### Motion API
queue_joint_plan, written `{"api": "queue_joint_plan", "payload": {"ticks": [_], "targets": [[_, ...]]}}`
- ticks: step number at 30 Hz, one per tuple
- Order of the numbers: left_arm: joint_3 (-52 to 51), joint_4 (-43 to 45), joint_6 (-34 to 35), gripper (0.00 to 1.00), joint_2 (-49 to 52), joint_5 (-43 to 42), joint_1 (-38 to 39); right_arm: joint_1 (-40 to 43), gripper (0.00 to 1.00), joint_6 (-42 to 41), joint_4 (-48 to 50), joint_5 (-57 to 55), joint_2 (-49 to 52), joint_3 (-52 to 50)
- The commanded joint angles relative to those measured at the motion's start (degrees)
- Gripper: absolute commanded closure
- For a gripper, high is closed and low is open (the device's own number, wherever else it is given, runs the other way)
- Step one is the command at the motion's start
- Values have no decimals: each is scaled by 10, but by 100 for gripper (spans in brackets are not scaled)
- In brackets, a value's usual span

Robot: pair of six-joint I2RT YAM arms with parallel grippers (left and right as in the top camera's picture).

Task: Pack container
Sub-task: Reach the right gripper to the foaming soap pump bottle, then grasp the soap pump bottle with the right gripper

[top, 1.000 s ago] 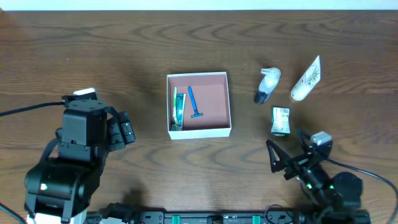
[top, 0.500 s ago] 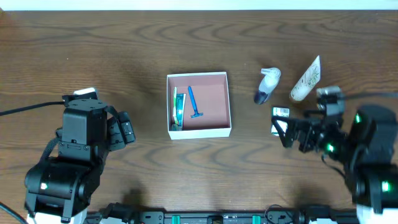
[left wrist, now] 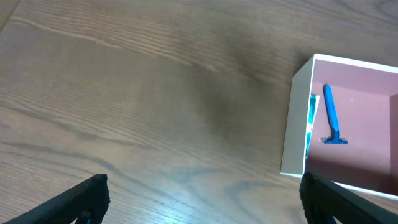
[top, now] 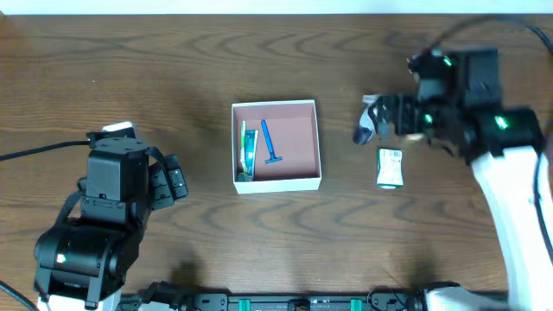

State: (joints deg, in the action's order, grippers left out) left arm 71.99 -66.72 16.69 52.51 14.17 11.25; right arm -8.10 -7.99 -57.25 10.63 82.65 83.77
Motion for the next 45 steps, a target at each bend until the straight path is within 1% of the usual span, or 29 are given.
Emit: {"api": "queue_joint_plan", "payload": {"ticks": [1, 4, 13, 16, 20, 26, 30, 32, 38, 42, 43, 45], "targets": [[7, -1, -1, 2, 0, 11, -3, -11, 1, -32, -2, -88, 63, 33], [7, -1, -1, 2, 0, 11, -3, -11, 1, -31, 6, -92, 108, 42], [7, -1, -1, 2, 0, 11, -3, -32, 10, -26, 36, -89, 204, 42], [7, -1, -1, 2, 0, 11, -3, -40, 15, -26, 61, -94, 226, 42], [7, -1, -1, 2, 0, 11, -3, -45, 33, -27, 75, -113, 238, 42], [7, -1, -1, 2, 0, 11, -3, -45, 39, -29, 73, -139, 238, 42], [7, -1, -1, 2, 0, 11, -3, -50, 49, -29, 73, -138, 238, 42], [7, -1, -1, 2, 0, 11, -3, -54, 50, -29, 72, -139, 238, 42], [7, -1, -1, 2, 0, 11, -3, -62, 46, -31, 54, -139, 238, 42], [7, -1, -1, 2, 0, 11, -3, -62, 38, -44, 47, -153, 238, 42], [7, -1, -1, 2, 0, 11, -3, -62, 40, -44, 46, -153, 238, 42], [7, -1, -1, 2, 0, 11, -3, -62, 49, -44, 46, -153, 238, 42]]}}
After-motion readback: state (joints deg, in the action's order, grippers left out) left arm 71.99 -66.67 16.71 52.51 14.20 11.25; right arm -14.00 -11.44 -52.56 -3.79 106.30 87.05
